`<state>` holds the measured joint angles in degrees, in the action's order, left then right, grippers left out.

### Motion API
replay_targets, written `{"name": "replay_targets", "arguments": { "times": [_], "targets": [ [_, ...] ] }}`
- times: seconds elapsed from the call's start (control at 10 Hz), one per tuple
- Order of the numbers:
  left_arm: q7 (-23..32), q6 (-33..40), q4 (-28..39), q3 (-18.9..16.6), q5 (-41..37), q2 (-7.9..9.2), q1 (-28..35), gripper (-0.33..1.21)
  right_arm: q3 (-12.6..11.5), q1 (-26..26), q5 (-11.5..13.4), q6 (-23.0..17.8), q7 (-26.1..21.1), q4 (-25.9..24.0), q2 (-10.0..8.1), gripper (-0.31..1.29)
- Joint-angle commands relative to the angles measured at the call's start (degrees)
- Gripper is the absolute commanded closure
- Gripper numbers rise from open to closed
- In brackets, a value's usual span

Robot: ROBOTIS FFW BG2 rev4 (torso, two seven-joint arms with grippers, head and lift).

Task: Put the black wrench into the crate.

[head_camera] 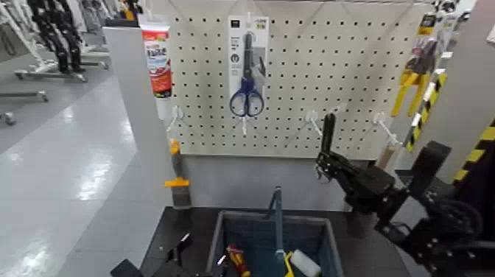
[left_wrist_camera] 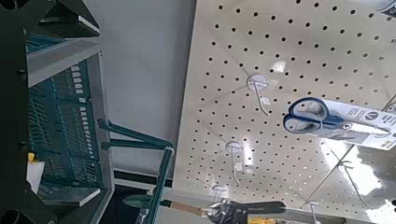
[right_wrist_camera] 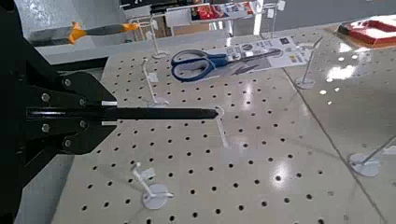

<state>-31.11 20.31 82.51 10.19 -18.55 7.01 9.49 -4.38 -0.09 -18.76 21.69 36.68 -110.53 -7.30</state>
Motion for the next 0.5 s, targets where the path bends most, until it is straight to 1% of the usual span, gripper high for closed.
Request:
{"name": "replay_targets", "arguments": {
  "times": [0.1, 0.3, 0.5],
  "targets": [
    [0.0, 0.1, 0.0, -0.1, 0.0, -0.07, 0.1, 0.11, 0.6, 2.3, -0.2, 0.4, 0.0, 2.9, 0.89, 1.11],
    [0.0, 0.2, 0.0, -0.1, 0.1, -0.07, 0.1, 0.11, 1.1, 3.5, -0.2, 1.5, -0.2, 4.7, 0.97, 1.11],
    [0.0, 0.2, -0.1, -0.1, 0.1, -0.07, 0.1, 0.11, 1.0, 4.6, -0.2, 3.6, -0.3, 6.0, 1.06, 1.11]
  ]
}}
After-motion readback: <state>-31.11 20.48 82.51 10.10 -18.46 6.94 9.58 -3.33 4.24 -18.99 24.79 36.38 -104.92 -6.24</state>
